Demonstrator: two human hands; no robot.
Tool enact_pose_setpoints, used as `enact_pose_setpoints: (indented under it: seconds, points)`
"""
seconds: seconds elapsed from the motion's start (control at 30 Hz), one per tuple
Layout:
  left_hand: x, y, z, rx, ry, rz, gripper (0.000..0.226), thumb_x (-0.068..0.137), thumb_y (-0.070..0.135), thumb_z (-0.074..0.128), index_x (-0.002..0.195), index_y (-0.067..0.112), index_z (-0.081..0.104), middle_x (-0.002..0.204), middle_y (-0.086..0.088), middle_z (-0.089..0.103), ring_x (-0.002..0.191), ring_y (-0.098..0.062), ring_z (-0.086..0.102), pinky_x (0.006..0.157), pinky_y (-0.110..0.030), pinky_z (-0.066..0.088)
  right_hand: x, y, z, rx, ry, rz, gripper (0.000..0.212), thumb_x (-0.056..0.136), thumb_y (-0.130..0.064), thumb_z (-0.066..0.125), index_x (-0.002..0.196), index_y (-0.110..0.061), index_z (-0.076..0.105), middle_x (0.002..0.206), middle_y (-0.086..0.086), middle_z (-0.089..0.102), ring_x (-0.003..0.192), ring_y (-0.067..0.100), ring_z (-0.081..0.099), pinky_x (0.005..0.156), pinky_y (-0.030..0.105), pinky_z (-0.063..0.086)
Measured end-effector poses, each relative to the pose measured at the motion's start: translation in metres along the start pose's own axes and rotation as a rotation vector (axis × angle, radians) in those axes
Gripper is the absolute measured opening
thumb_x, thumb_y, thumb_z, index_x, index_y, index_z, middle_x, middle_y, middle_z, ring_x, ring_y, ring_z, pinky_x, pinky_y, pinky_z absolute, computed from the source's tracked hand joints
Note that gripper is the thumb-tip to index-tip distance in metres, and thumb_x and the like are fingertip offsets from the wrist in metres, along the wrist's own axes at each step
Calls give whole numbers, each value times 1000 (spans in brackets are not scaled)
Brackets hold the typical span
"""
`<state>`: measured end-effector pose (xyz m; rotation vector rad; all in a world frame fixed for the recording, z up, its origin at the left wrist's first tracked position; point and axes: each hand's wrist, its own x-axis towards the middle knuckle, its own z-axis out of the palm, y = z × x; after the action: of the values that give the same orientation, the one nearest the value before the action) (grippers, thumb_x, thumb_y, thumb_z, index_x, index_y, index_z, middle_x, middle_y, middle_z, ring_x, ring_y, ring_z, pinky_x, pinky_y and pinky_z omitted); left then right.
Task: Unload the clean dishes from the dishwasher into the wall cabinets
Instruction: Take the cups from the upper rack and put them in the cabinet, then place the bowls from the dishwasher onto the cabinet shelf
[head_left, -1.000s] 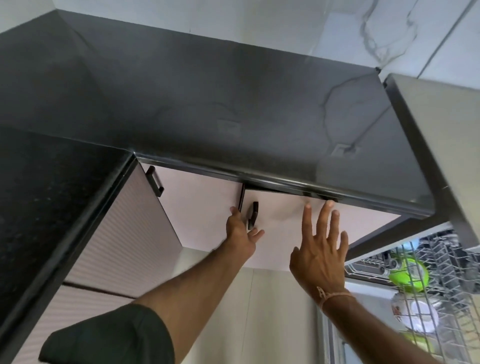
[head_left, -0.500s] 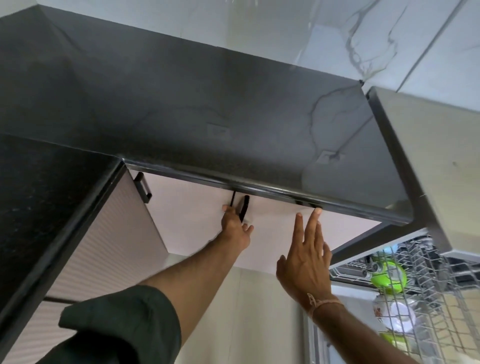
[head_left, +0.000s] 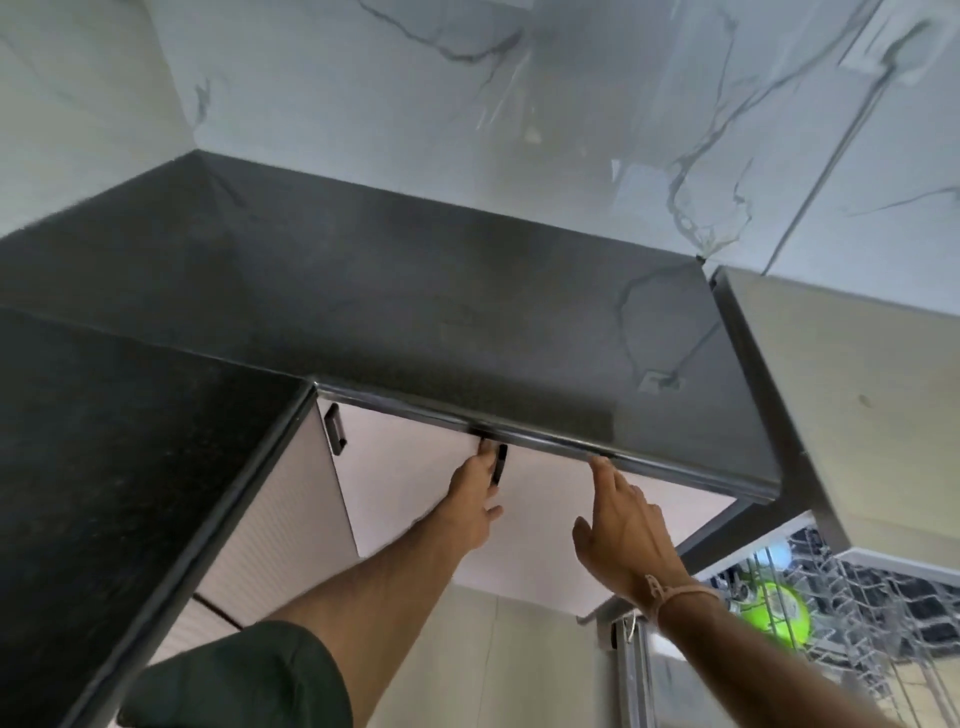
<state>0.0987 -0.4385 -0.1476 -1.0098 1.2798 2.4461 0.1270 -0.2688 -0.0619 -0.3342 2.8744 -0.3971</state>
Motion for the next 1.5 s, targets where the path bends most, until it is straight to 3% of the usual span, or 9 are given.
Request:
enact_pose_setpoints:
  seconds: [0.17,0.23,0.5,0.6,0.8,1.0,1.17,1.33,1.5]
  points:
    - [-72,46,4,218,40,109,58,102,46,46,148,11,40,138,-4,54,126,-26,52,107,-43,38,-15,-42,-54,60,-9,-115,74,93,-15,53,155,-19,13,161,4,21,145,26,28,115,37,29]
    - [-106,66,0,259,88,162,54,101,45,48,145,13,43,142,-5,50,127,-26,50,104,-43,41,-24,-62,-79,77,-25,-172,78,91,-13,55,155,-19,12,161,5,22,144,26,31,116,40,31]
    - [-274,163,-45,297,335,488,18,99,30,56,113,19,58,111,-2,60,91,-15,56,79,-32,46,-78,-167,-186,98,28,-485,75,92,-21,59,154,-19,16,158,6,27,136,29,42,113,39,37]
    - [-344,193,-72,296,423,599,25,99,28,56,122,18,60,117,0,62,106,-18,58,94,-37,49,-103,-208,-215,107,48,-618,73,92,-24,59,152,-19,18,156,8,30,133,31,45,111,41,39]
    - [-491,237,-130,226,651,770,18,98,28,55,111,17,61,118,-6,65,105,-22,60,89,-37,50,-161,-294,-263,115,82,-868,72,92,-27,60,151,-17,20,150,11,37,126,31,51,106,41,43]
    - [-636,258,-193,110,839,914,37,99,28,55,127,5,57,126,-9,62,112,-26,59,89,-39,50,-223,-385,-302,165,118,-1117,69,91,-21,59,149,-15,22,148,15,37,121,31,53,101,37,45]
    - [-732,250,-248,-18,979,996,37,101,28,52,129,5,57,129,-9,61,112,-26,60,96,-41,51,-280,-460,-316,165,141,-1307,70,90,-21,58,150,-13,22,151,15,32,127,31,47,101,32,39]
    - [-800,247,-293,-192,1015,1100,40,104,23,42,142,11,49,141,-11,53,119,-30,57,96,-41,50,-340,-533,-323,175,173,-1449,71,90,-21,59,151,-11,22,154,14,29,131,31,43,104,29,35]
    - [-829,265,-316,-378,870,1218,40,103,28,48,141,14,48,139,-9,53,115,-31,57,95,-43,51,-394,-589,-328,199,195,-1553,69,90,-18,57,150,-12,23,154,13,28,129,30,45,101,28,37]
